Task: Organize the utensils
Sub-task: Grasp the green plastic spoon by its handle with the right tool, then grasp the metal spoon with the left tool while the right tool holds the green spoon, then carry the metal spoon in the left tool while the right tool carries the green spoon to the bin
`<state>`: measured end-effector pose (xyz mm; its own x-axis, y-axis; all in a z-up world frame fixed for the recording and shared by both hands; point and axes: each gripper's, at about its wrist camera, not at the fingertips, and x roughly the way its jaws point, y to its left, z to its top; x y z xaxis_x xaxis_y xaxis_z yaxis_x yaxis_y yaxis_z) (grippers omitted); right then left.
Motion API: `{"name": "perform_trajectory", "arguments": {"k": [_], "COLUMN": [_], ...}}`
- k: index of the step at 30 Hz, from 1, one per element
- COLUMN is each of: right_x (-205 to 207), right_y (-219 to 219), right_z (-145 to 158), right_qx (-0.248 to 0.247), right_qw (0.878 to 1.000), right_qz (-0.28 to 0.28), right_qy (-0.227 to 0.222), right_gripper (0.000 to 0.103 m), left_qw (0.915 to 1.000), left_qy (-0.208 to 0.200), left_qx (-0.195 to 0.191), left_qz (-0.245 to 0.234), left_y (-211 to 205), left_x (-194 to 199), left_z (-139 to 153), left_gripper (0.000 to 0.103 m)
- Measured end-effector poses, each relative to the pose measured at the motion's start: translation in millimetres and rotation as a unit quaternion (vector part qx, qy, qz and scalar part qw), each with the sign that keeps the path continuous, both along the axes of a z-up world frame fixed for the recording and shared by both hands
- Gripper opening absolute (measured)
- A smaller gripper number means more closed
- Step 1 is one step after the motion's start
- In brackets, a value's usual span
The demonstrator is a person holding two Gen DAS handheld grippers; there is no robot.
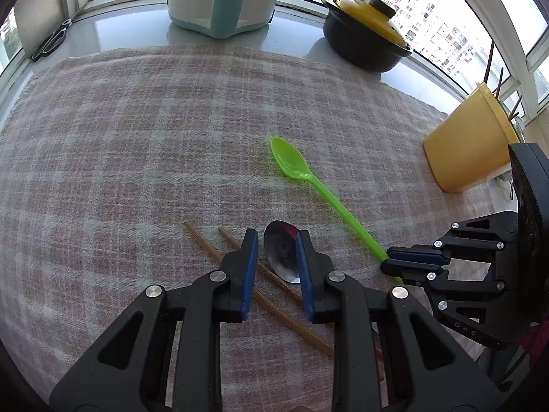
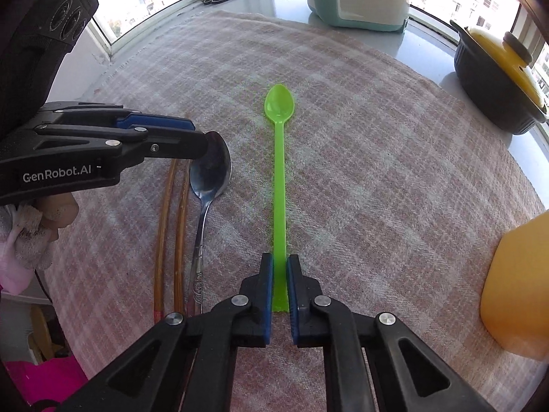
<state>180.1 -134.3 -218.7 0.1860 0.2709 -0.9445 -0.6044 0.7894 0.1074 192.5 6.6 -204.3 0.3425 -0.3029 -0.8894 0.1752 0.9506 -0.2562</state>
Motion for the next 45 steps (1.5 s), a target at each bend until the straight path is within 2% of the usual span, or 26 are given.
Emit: {"name": "perform_trajectory", "arguments": {"k": [7,12,13,14,15,17,18,20,25,31,33,35,41,45], "right_x": [-17,-21,-21,-21,-22,-19,-16,-6,22,36,38,40,39,30], "right_y": [-30,-42,-42,-42,-44,-45,-44,-41,-22,-1,3,7,-1,-10], "right_z": [0,1,1,3,5,11,15,19,16,0,0,-1,4,19], "right_qx": [-0.005,-0.004,-0.003,-0.003,0.002,0.018,0.026,0.031,0.026,0.002,-0.006,-0.016,-0.006,0.014], "right_qw": [1.000,1.000,1.000,1.000,1.000,1.000,0.999,0.999,0.999,1.000,1.000,0.999,0.999,0.998], "right_qz": [-0.014,-0.019,-0.015,-0.013,-0.013,-0.015,-0.019,-0.029,-0.028,-0.023,-0.021,-0.018,-0.029,-0.040], "right_qy": [0.011,0.019,0.021,0.020,0.015,0.010,0.007,-0.001,-0.001,-0.008,-0.013,-0.022,-0.027,-0.043], "right_gripper": [0.005,0.006,0.008,0.024,0.031,0.033,0.033,0.033,0.030,0.026,0.018,0.005,0.004,0.004], "left_qw": [0.9995,0.9994,0.9995,0.9996,0.9996,0.9996,0.9996,0.9996,0.9996,0.9997,0.9996,0.9995,0.9985,0.9974], "left_qy": [0.005,0.007,0.007,0.006,0.006,0.003,0.003,0.000,-0.001,-0.008,-0.011,-0.014,-0.029,-0.049], "left_qx": [0.016,0.012,0.010,0.008,0.006,0.004,0.004,0.002,-0.014,-0.022,-0.025,-0.028,-0.045,-0.053], "left_qz": [-0.026,-0.031,-0.030,-0.028,-0.028,-0.028,-0.029,-0.028,-0.024,-0.011,-0.006,-0.003,0.005,0.009], "left_y": [-3,-2,-2,-2,-2,-3,-4,-4,-1,0,1,2,5,5], "left_x": [6,9,9,9,9,8,8,8,10,5,3,0,-7,-12], "left_z": [-11,-17,-17,-17,-17,-18,-18,-18,-15,-10,-7,-3,14,32], "left_gripper": [0.022,0.022,0.022,0.022,0.022,0.021,0.015,0.013,0.007,0.003,0.002,0.002,0.000,0.000]}}
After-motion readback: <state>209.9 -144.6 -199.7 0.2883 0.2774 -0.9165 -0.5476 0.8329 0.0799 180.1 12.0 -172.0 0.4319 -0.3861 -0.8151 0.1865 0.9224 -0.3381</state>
